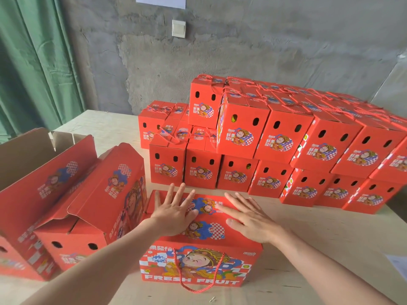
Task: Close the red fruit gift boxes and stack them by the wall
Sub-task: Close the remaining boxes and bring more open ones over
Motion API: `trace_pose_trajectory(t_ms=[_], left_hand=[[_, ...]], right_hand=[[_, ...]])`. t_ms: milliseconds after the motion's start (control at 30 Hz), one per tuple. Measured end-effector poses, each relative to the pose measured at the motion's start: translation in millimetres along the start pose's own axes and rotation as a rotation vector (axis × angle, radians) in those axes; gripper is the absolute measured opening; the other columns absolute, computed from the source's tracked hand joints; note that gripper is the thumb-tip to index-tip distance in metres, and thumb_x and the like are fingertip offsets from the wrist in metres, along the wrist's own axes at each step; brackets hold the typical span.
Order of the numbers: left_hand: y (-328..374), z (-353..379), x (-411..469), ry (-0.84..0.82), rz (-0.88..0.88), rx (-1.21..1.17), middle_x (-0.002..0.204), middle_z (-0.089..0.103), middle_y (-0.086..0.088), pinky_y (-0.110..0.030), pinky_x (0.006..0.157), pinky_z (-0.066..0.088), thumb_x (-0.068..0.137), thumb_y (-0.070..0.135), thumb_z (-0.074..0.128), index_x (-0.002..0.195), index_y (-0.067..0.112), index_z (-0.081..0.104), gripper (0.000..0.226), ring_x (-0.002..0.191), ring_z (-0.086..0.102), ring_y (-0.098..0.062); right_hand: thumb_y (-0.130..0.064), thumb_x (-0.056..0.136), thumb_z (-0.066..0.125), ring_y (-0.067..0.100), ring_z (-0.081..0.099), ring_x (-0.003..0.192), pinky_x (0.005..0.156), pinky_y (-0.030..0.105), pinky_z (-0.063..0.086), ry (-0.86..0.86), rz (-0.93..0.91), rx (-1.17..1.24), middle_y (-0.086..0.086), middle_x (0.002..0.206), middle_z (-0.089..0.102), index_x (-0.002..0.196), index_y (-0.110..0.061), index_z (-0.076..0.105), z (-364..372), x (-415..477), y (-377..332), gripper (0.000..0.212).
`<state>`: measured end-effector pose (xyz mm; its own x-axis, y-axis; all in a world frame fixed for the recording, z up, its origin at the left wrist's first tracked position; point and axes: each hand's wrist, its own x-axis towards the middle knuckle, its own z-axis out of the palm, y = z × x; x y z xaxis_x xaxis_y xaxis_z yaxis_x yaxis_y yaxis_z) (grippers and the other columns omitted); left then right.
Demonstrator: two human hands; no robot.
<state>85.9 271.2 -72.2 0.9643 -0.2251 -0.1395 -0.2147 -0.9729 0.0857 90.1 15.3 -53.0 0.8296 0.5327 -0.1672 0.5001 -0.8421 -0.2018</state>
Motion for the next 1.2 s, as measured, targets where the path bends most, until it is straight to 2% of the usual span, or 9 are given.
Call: trace_pose_trajectory(t_ms=[200,333,433,567,733,900,1000,1067,1200], left_hand=[[3.5,-2.9,-20.7,-0.01,0.01,-0.032,0.155,-0.028,-0.002,-0.053,0.113,-0.014,0.096,0.058,0.005,0.149,0.03,-0.016,0.063,0.141,-0.028,-0.022],[13.2,11.5,-63.4,0.073,-0.074,-0.029,0.158,-0.017,-0.011,-0.044,0.117,-0.005,0.052,0.071,-0.045,0.152,0.018,-0.008,0.118,0.145,-0.017,-0.028],[14.3,18.7,-77.4,0.126,-0.15,-0.027,0.159,-0.012,-0.008,-0.046,0.116,-0.006,0.046,0.068,-0.05,0.152,0.02,-0.004,0.125,0.146,-0.013,-0.03],[18.7,17.2,-77.9,0.163,-0.225,0.007,0.159,-0.01,-0.014,-0.052,0.115,-0.005,0.049,0.07,-0.047,0.152,0.028,-0.005,0.119,0.146,-0.007,-0.037],[7.7,21.3,-82.8,0.172,-0.209,0.048,0.159,-0.012,-0.01,-0.043,0.116,-0.009,0.05,0.075,-0.043,0.151,0.028,-0.009,0.117,0.147,-0.01,-0.027],[-3.0,14.2,-64.8,0.196,-0.23,0.07,0.16,-0.004,-0.012,-0.046,0.117,-0.007,0.054,0.076,-0.04,0.152,0.026,0.002,0.118,0.147,-0.005,-0.03],[-21.2,3.0,-42.4,0.177,-0.232,-0.003,0.16,-0.009,-0.009,-0.053,0.114,-0.009,0.07,0.083,-0.016,0.149,0.041,0.011,0.094,0.145,-0.009,-0.037],[-33.4,-2.0,-24.8,0.135,-0.264,-0.092,0.158,-0.011,-0.013,-0.055,0.115,0.002,0.081,0.08,0.013,0.144,0.051,0.016,0.069,0.145,-0.003,-0.04],[-43.0,-6.9,3.5,0.056,-0.253,-0.158,0.154,0.014,-0.009,-0.051,0.112,0.02,0.083,0.077,0.031,0.142,0.052,0.017,0.065,0.14,0.02,-0.036]], right_hand=[[-0.051,0.1,0.029,0.012,-0.019,0.145,0.116,0.036,-0.01,0.091,0.014,0.091,-0.018,0.157,-0.009,0.136,-0.061,0.009,6.0,-7.8,0.6,0.043],[-0.038,0.102,0.038,0.014,-0.001,0.147,0.119,0.038,0.001,0.162,-0.008,0.184,-0.012,0.159,0.004,0.141,-0.049,0.028,2.6,-7.7,5.8,0.042],[-0.036,0.102,0.038,0.012,0.003,0.145,0.119,0.037,0.001,0.163,-0.037,0.148,-0.01,0.159,0.006,0.139,-0.05,0.024,1.6,-6.7,9.8,0.042],[-0.043,0.102,0.029,0.011,0.0,0.143,0.117,0.04,0.0,0.119,-0.026,0.002,-0.013,0.159,0.0,0.141,-0.055,0.012,4.9,-4.1,12.0,0.044],[-0.051,0.1,0.027,0.01,-0.005,0.143,0.115,0.038,-0.005,-0.001,-0.046,-0.031,-0.015,0.159,-0.003,0.139,-0.061,0.007,-5.9,-5.5,19.6,0.045],[-0.043,0.099,0.04,0.015,0.02,0.139,0.114,0.03,0.013,0.244,-0.051,0.141,0.0,0.149,0.029,0.139,-0.05,0.037,3.4,-6.4,19.7,0.04],[-0.036,0.099,0.045,0.017,0.029,0.132,0.11,0.024,0.017,0.389,0.04,0.217,0.003,0.141,0.039,0.136,-0.041,0.047,17.7,-4.1,6.9,0.038],[-0.039,0.098,0.045,0.019,0.03,0.13,0.109,0.025,0.018,0.433,0.095,0.189,0.004,0.14,0.039,0.138,-0.04,0.047,20.8,-3.8,1.4,0.039],[-0.08,0.081,0.03,0.022,0.014,0.138,0.113,0.035,0.013,0.171,0.043,0.127,0.001,0.15,0.018,0.144,-0.051,0.023,13.7,-15.5,13.7,0.07]])
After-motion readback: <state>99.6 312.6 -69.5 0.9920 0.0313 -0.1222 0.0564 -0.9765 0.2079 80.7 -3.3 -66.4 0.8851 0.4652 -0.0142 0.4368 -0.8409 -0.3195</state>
